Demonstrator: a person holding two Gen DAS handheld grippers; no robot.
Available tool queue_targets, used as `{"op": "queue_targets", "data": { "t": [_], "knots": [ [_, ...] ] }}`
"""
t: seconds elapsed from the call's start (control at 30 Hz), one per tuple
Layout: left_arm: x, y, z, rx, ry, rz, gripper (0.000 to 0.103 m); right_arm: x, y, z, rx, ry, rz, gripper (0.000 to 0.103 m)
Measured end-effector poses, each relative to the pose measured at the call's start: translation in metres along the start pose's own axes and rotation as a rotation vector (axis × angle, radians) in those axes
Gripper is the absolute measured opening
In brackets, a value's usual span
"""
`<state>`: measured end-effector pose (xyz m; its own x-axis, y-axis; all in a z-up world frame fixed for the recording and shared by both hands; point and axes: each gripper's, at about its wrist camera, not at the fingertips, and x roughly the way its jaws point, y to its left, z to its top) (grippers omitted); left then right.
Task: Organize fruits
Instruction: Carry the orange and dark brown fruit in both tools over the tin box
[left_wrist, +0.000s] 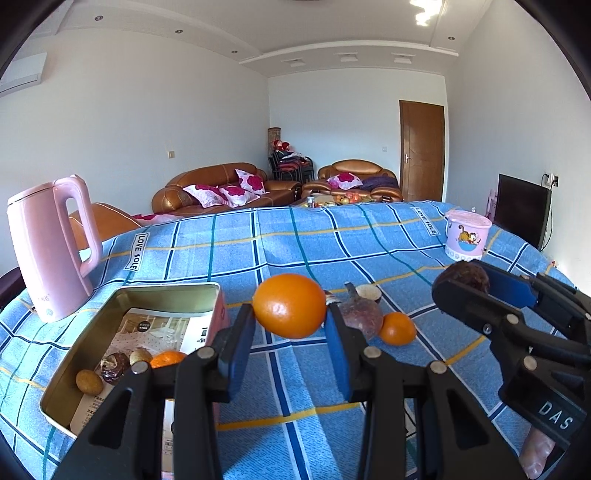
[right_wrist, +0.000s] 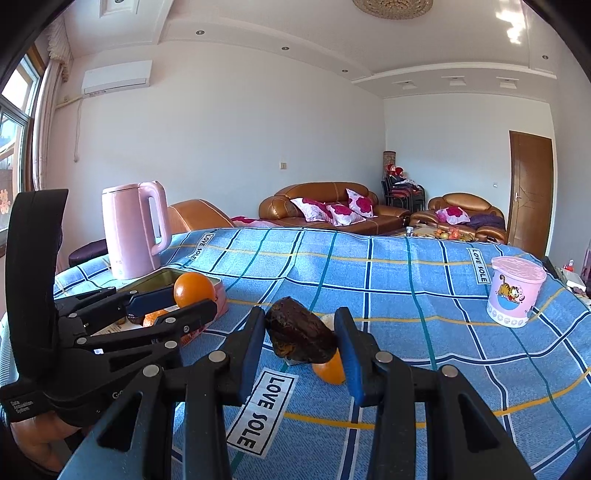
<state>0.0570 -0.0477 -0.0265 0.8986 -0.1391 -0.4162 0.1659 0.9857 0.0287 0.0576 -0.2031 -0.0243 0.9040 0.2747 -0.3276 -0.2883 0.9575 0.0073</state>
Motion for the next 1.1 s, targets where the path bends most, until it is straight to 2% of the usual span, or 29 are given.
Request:
{"op": "queue_targets", "data": {
  "t": [0.33,0.63,0.87,1.1],
  "knots": [
    [-0.007,0.002,0.000,-0.010,-0.038,0.028,0.040,-0.009,0.001,0.000,-0.006,-0.050,-0.018,0.041],
    [-0.011,0.006,-0.001,-0.013,-0.043,0.026,0.040,-0.011,0.003,-0.001,-0.015,-0.055,-0.031,0.041],
    [-0.016,0.019,-0.003,-0.017,-0.029,0.058,0.040,-0.001,0.010,0.003,-0.022,-0.018,0.007,0.041],
    [-0.021,0.041,-0.002,-0.026,-0.009,0.097,0.040,0.002,0.032,0.020,-0.059,-0.024,0.062,0.041]
  ]
}}
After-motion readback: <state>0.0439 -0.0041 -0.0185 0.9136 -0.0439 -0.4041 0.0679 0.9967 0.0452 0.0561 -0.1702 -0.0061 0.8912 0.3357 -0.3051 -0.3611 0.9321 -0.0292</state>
